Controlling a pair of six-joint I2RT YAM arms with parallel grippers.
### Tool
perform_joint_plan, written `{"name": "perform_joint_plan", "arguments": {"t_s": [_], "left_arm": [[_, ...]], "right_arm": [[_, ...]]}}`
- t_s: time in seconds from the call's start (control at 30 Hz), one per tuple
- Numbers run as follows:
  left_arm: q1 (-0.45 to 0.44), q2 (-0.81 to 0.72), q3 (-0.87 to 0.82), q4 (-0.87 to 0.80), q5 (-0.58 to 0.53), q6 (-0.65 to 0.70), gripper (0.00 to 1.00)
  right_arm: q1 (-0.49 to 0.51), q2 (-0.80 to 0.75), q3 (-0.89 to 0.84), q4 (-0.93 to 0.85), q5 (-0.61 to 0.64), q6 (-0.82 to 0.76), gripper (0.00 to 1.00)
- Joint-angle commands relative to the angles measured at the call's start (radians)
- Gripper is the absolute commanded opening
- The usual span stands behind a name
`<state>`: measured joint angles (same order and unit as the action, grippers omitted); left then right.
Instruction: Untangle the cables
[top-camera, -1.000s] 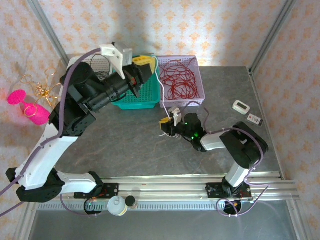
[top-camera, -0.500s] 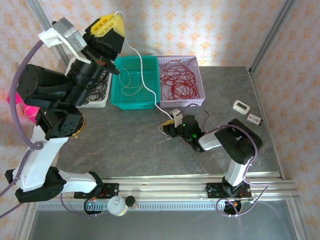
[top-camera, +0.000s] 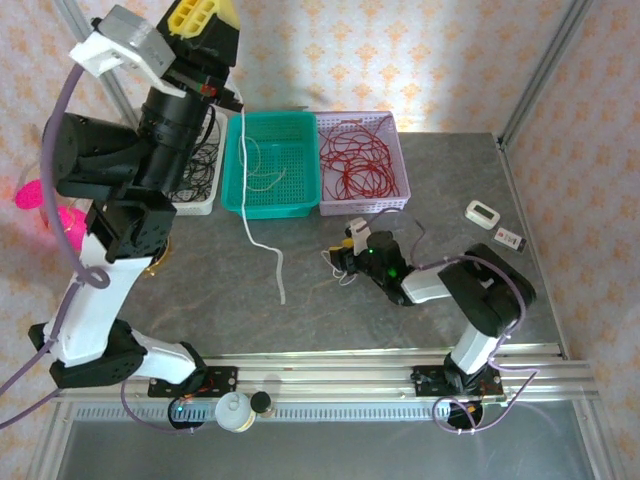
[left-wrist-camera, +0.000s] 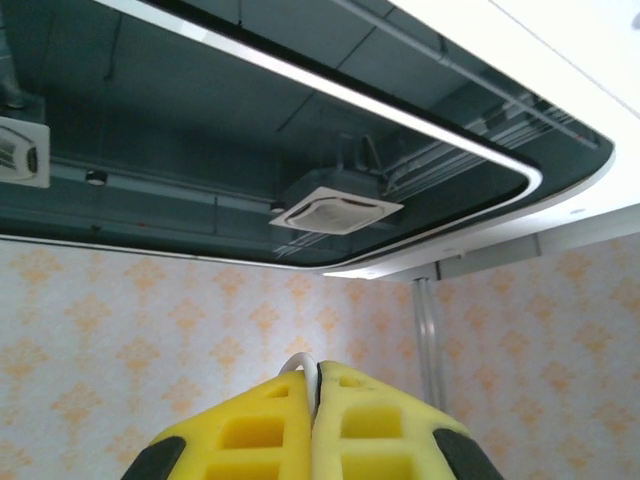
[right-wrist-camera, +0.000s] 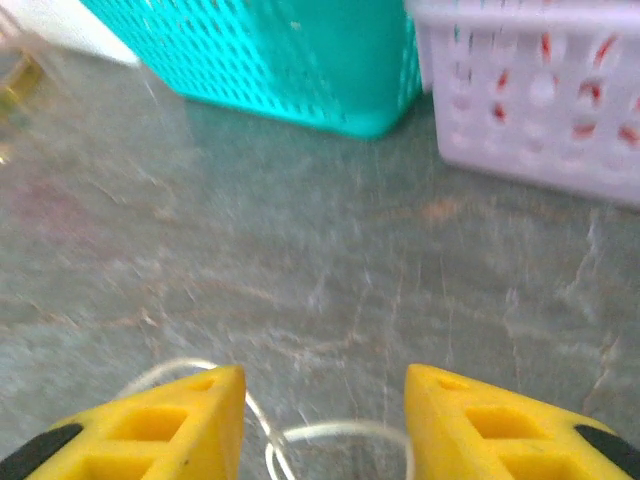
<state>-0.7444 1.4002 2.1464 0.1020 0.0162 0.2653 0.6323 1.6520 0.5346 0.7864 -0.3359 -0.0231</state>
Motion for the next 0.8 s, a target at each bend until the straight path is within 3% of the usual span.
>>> {"name": "perform_joint_plan", "arguments": {"t_s": [0.0, 0.1, 0.27, 0.53, 0.77], "left_arm": [[0.004, 0.036, 0.022, 0.018, -0.088, 0.085, 0.0], [0.039, 0.083, 0.048, 0.019, -0.124, 0.101, 0.0], [0.182, 0.169, 0.12, 0.011, -0.064, -0.016, 0.0], [0.315, 0.329, 0.333, 0.026, -0.018, -0.084, 0.0], [0.416, 0.382, 0.234, 0.09, 0.01, -0.209, 0.0]], "right_arm": [[0.003, -0.117, 0.005, -0.043, 0.016, -0.006, 0.47], [0.003, -0.194, 0.009, -0.09, -0.003, 0.007, 0.48], [0.003, -0.284, 0.019, -0.159, -0.06, 0.026, 0.48], [0.003, -0.389, 0.018, -0.258, -0.073, 0.011, 0.47], [0.003, -0.429, -0.01, -0.283, -0.061, 0.008, 0.47]]}}
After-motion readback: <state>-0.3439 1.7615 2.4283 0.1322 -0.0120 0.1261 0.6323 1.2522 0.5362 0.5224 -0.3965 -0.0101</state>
